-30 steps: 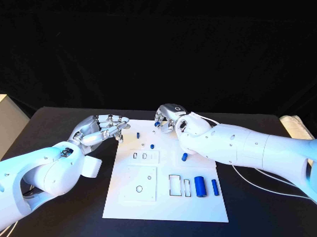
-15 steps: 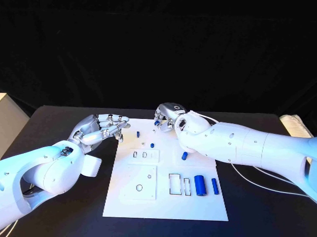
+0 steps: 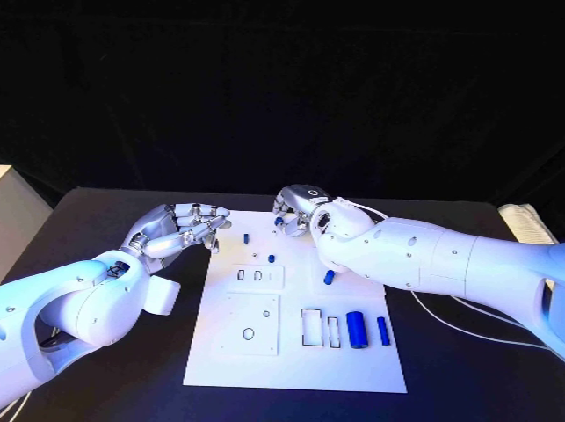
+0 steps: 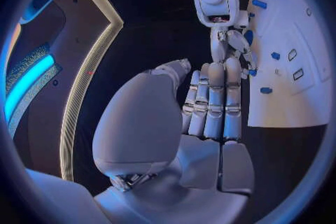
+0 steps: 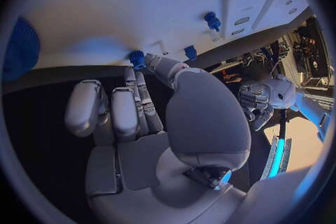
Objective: Assemble the parts on the task board
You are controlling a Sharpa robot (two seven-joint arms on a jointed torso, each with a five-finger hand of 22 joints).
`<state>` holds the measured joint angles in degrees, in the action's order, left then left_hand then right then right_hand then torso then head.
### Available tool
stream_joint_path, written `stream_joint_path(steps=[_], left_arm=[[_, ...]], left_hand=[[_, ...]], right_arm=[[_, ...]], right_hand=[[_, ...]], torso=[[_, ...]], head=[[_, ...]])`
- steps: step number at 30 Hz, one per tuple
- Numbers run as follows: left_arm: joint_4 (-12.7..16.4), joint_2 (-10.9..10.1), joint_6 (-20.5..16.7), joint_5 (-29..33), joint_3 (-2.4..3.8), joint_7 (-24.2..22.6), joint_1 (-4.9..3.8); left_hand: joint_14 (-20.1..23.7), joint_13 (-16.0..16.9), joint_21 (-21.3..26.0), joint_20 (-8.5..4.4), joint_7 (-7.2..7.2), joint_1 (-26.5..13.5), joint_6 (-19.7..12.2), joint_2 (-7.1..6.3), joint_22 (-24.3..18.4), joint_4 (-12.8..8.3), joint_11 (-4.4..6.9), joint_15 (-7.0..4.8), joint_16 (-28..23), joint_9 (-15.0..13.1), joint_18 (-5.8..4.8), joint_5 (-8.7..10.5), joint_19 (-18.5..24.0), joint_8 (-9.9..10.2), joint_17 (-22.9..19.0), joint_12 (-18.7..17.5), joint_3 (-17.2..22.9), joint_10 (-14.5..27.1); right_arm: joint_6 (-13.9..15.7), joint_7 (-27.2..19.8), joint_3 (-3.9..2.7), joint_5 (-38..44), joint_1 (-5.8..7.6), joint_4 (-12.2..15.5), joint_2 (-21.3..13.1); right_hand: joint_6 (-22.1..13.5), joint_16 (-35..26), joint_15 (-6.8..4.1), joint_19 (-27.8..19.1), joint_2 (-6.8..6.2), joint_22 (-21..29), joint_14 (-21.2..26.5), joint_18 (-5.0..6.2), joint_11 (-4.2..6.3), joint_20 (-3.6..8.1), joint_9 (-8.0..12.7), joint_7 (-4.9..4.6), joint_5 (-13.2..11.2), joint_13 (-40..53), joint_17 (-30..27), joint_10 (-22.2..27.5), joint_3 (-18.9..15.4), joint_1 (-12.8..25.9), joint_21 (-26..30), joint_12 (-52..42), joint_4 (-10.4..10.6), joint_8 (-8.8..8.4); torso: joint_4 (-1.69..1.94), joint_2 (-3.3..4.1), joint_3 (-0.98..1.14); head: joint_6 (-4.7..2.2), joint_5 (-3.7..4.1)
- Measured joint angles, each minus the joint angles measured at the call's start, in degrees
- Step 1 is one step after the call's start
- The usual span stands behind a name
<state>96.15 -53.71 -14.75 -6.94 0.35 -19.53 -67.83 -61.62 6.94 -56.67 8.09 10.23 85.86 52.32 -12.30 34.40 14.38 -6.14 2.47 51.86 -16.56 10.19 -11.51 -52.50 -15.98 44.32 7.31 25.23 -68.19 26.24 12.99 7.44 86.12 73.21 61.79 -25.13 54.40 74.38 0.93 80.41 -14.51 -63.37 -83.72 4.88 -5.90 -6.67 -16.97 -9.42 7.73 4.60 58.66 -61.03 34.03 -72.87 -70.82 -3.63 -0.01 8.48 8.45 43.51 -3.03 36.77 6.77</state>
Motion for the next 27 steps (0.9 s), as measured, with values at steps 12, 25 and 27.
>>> stream_joint_path(steps=[12,25,27], left_arm=[[-0.3,-0.3,0.1,0.0,-0.01,0.1,0.00],[-1.6,-0.2,0.6,0.0,-0.01,0.2,0.00],[-1.7,-0.1,0.8,0.0,-0.01,0.2,0.00]], left_hand=[[0.0,0.0,0.0,0.00,0.00,0.0,0.0,0.00,0.0,0.0,0.00,0.00,0.0,0.0,0.00,0.00,0.0,0.0,0.0,0.0,0.0,0.0],[0.0,0.0,-0.2,0.00,0.00,0.0,0.0,0.00,0.0,0.0,0.00,0.00,0.0,0.0,0.00,0.00,0.0,0.0,0.0,0.0,0.0,0.0],[0.0,0.0,-0.2,0.00,0.00,0.0,0.0,0.00,0.1,0.0,0.00,0.00,0.0,0.0,0.00,0.00,0.0,0.0,0.0,0.0,0.0,0.0]], right_arm=[[2.9,-0.4,-0.09,-0.6,0.62,9.6,-9.2],[4.5,-1.1,-0.30,-7.4,2.26,17.7,-20.1],[3.9,-1.1,-0.31,-8.2,2.28,17.5,-20.3]], right_hand=[[1.3,1.1,-0.34,1.2,0.33,-2.9,-0.3,-0.01,0.60,0.74,-0.4,0.55,1.7,1.2,2.0,-4.9,-1.6,-0.4,-1.7,-2.4,0.5,0.22],[-2.1,12.0,-2.20,3.6,0.64,-11.6,-0.2,-2.91,3.03,2.14,-2.9,1.14,1.7,67.4,16.1,-21.0,-15.8,-1.4,-14.5,-70.6,4.5,4.55],[-3.0,13.4,-1.92,3.6,0.92,-11.6,-0.3,-3.20,2.51,1.75,-3.1,0.87,1.7,69.9,16.3,-22.7,-17.4,-1.6,-15.9,-79.1,5.5,5.26]], torso=[[-0.35,-0.08,0.18],[-1.73,-0.35,1.18],[-1.81,-0.35,1.33]], head=[[-0.71,-0.14],[-1.60,-0.06],[-1.60,0.02]])
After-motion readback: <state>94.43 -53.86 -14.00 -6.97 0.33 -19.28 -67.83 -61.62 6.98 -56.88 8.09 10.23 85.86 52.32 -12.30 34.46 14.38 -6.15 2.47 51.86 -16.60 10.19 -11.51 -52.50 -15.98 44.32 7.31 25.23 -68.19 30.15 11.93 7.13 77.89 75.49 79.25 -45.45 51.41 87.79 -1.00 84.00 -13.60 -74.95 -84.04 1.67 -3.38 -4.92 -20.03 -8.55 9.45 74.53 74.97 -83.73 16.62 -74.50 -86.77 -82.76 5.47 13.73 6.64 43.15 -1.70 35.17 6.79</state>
